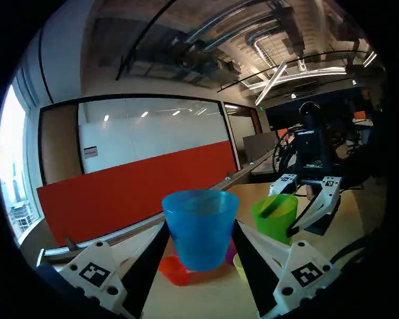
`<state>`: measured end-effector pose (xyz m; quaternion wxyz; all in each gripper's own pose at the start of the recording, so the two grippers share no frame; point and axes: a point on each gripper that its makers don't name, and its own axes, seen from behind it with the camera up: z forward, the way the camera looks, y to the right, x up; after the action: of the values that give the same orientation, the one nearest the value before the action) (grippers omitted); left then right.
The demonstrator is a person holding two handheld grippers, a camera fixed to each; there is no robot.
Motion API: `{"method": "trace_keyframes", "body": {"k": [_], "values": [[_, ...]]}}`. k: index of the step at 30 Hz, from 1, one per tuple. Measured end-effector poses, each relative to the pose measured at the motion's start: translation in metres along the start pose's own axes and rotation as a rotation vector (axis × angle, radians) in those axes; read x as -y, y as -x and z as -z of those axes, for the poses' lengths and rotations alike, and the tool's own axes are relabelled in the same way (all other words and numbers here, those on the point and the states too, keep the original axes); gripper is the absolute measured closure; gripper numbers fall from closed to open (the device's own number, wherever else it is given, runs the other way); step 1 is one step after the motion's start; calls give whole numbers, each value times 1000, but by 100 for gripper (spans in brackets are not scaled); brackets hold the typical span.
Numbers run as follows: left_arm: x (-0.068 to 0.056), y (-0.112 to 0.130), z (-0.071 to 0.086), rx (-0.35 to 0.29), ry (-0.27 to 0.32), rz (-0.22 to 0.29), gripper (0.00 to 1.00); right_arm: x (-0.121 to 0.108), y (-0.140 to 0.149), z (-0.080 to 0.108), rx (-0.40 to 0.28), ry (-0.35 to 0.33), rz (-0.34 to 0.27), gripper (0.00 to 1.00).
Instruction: Pour water
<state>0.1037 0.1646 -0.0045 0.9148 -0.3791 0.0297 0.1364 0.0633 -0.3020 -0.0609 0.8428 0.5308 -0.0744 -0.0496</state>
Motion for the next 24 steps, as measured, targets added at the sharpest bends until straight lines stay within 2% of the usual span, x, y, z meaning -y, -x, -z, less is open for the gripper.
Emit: {"method": "trace_keyframes", "body": {"k": [11,24], "values": [[-2,-2,1,-4,15,-39,19,10,3,-7,5,-47,-6,13],[-6,-2,2,2,27,-112,19,20,6,-17,3,-85,-17,13]]}}
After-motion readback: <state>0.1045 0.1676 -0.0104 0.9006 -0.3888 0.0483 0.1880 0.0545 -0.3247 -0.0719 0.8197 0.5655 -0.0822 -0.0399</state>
